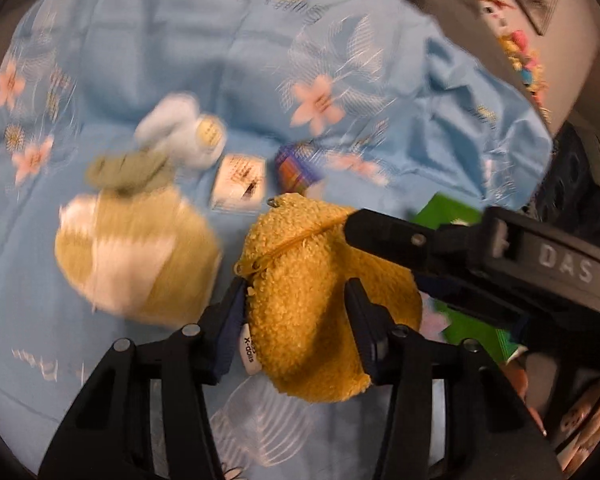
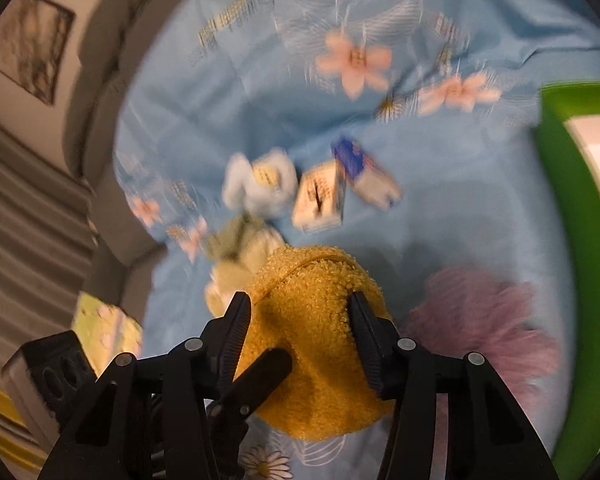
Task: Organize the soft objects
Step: 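Lift the orange pouch and carry it toward the green box, then lower the orange pouch into the green box and open the right gripper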
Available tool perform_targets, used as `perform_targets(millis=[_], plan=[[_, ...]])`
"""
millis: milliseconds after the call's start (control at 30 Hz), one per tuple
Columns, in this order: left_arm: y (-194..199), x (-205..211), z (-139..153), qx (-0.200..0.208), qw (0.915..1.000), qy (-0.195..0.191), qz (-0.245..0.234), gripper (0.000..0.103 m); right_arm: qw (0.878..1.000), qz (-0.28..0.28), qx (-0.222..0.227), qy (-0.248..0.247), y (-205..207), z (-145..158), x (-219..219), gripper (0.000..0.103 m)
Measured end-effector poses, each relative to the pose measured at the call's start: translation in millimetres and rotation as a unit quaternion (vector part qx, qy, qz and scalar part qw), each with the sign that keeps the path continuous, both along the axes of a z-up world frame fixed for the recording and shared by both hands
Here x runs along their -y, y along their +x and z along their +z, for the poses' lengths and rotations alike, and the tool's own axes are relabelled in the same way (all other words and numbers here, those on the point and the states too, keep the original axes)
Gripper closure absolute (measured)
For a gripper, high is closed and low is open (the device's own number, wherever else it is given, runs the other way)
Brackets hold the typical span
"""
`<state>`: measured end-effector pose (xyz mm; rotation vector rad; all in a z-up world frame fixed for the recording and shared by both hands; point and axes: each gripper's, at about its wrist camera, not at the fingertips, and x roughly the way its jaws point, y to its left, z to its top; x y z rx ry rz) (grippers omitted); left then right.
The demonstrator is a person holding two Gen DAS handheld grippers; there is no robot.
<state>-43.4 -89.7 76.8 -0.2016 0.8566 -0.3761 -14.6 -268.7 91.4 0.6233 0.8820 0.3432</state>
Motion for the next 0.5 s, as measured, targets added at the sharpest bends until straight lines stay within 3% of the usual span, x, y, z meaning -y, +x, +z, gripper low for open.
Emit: perform_targets(millis=[100,267,500], plan=[[-2,21,24,0.039,0.999,0.001,-0.022,0.055,0.998,-0.046,0.04,0.017,-18,20,26,0.049],[-1,72,48,0.065,0.994,-0.014,-0.087,0.055,0.987,-0.141,0.074,0.021,-47,35,82,0.049],[3,169,62,0.081,0.9794,-0.004,-0.185,0.056,0.958,-0.268,0.092,0.039,-83,31,168,0.049]])
